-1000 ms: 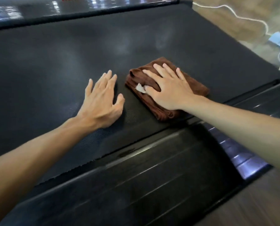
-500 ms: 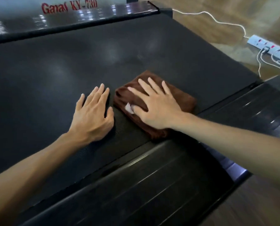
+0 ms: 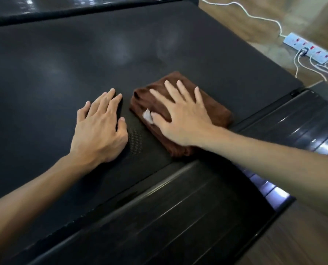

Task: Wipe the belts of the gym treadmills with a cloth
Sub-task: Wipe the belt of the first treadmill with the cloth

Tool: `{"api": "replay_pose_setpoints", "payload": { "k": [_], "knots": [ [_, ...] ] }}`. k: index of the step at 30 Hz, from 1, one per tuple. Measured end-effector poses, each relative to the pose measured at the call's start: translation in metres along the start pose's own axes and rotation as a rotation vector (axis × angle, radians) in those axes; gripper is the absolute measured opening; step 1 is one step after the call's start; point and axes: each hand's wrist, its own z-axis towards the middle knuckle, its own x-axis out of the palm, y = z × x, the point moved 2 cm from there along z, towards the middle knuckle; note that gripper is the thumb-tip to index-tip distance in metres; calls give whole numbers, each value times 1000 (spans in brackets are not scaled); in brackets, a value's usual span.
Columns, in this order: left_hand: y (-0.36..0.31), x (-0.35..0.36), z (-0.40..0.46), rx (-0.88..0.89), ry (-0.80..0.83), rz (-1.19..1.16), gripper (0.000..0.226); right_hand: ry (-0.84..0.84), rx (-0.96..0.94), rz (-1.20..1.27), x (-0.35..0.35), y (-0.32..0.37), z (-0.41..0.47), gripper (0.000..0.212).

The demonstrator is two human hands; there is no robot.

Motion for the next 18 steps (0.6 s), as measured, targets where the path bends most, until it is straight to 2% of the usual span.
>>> {"api": "replay_pose_setpoints", "payload": {
  "k": [3, 9, 11, 14, 16, 18],
  "knots": [
    [0, -1, -1, 4, 1, 2, 71, 40, -68, -8, -3, -4, -26, 74],
    [0, 1, 1, -10, -7, 2, 72, 95, 266, -78, -15, -79, 54, 76],
    [-1, 3, 1, -11, -12, 0, 72, 112, 346, -96, -16, -81, 76, 78],
    [-1, 1, -2, -13, 8, 5, 72, 91, 173, -104, -9, -39, 62, 81],
    [-1, -1, -3, -18, 11, 1, 71, 49, -3, -63, -4, -7, 19, 83],
    [-2, -1, -2, -20, 7, 0, 65, 56, -67, -42, -4, 1, -21, 88]
  ]
}}
